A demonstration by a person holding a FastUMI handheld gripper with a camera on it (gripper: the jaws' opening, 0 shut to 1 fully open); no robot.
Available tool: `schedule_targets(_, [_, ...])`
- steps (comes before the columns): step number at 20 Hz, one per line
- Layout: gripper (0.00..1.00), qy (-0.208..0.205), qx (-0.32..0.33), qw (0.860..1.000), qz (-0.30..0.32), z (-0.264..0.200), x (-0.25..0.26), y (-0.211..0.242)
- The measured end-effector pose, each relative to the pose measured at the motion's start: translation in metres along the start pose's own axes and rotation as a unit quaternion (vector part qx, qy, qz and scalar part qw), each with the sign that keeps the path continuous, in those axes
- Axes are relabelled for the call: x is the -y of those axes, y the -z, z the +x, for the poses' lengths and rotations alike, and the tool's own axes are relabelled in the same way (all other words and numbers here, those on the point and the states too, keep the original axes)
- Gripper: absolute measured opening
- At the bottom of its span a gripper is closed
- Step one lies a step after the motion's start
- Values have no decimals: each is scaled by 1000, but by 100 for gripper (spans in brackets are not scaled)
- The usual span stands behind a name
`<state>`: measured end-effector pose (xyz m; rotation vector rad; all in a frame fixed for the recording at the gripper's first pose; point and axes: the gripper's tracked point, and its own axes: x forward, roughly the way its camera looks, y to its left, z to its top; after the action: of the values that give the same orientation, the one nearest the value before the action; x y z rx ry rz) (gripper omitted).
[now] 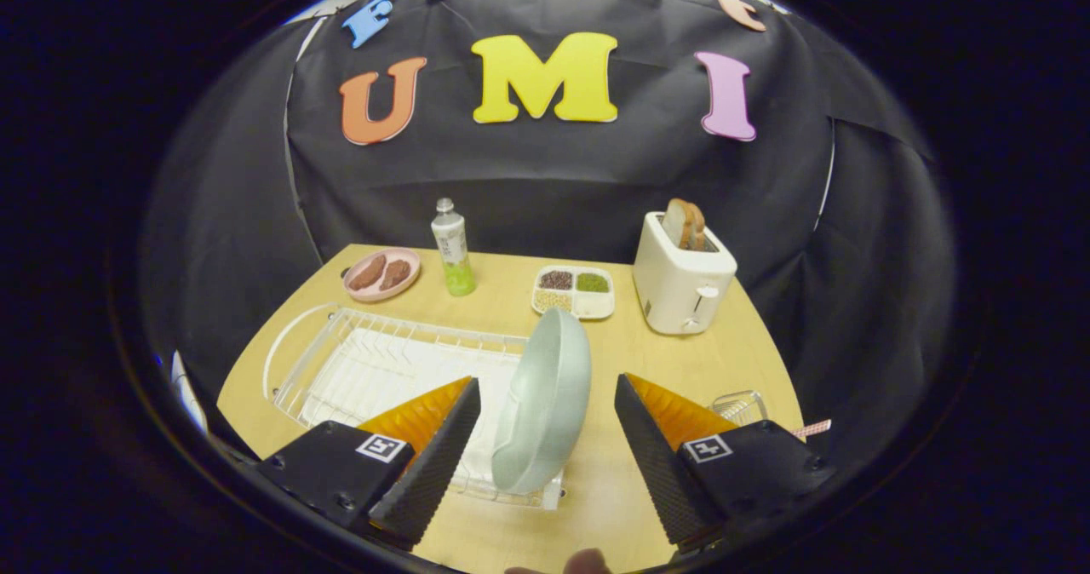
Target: Take the plate from the dish rack, then take the spoon from the basket and place it into the plate.
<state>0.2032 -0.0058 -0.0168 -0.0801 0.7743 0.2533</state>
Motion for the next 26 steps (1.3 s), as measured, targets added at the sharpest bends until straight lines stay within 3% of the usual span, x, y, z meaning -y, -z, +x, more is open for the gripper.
schedule_targets(8, [99, 7, -89, 996, -24, 37, 1, -7])
schedule_targets(13, [91, 19, -140, 990, 1, 57, 0, 4])
schedule_targets(14, [87, 25, -146, 989, 4, 60, 1, 6])
schedule_targets(20, [46, 39, -174, 984, 27, 67, -3, 16])
schedule_targets(26, [39, 84, -175, 980, 38, 56, 0, 12])
